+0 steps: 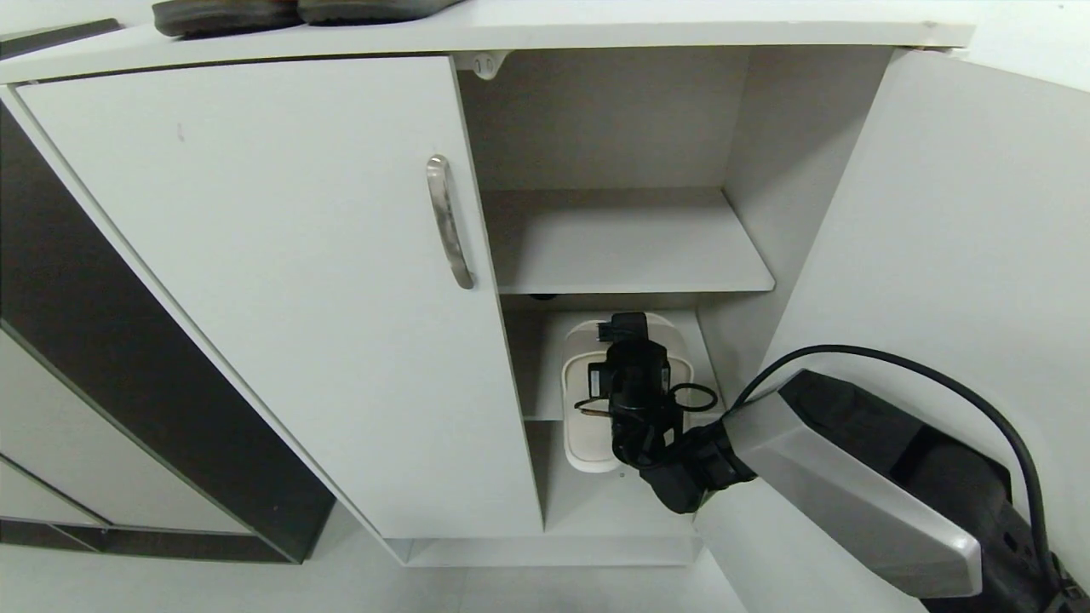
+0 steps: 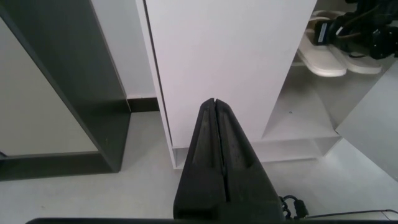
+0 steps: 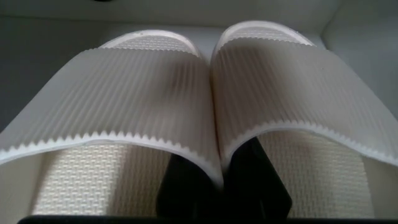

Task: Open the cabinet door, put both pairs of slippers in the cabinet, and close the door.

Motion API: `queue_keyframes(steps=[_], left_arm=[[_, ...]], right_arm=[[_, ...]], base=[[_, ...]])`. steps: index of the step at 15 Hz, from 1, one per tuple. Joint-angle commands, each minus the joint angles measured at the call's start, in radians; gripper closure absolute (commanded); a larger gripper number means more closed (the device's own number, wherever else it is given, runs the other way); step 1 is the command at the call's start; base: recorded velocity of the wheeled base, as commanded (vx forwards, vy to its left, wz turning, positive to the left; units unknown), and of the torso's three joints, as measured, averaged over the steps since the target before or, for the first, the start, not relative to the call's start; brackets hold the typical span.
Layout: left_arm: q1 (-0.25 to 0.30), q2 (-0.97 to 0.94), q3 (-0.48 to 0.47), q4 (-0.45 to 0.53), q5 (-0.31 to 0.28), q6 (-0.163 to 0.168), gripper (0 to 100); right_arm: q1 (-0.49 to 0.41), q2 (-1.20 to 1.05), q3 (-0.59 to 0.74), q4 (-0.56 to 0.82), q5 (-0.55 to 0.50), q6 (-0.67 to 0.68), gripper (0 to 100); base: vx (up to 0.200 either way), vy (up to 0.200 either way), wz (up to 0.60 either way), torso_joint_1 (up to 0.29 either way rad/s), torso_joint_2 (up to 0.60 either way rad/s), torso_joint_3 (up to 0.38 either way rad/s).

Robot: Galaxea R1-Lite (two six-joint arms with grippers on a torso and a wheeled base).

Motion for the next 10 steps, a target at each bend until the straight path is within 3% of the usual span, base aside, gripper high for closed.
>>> queue_keyframes(steps=[1, 10], left_arm=[[0.0, 0.0, 0.0, 0.0, 0.001, 0.0, 100], [0.0, 0.0, 0.0, 0.0, 0.001, 0.0, 100]], right_arm=[[-0.012, 0.008, -0.027, 0.004, 0.0, 0.001, 100], [-0.047, 0.068, -0.196, 0.11, 0.0, 0.013, 100]], base=[[0.0, 0.0, 0.0, 0.0, 0.0, 0.0], [0.0, 0.0, 0.0, 0.0, 0.0, 0.0]])
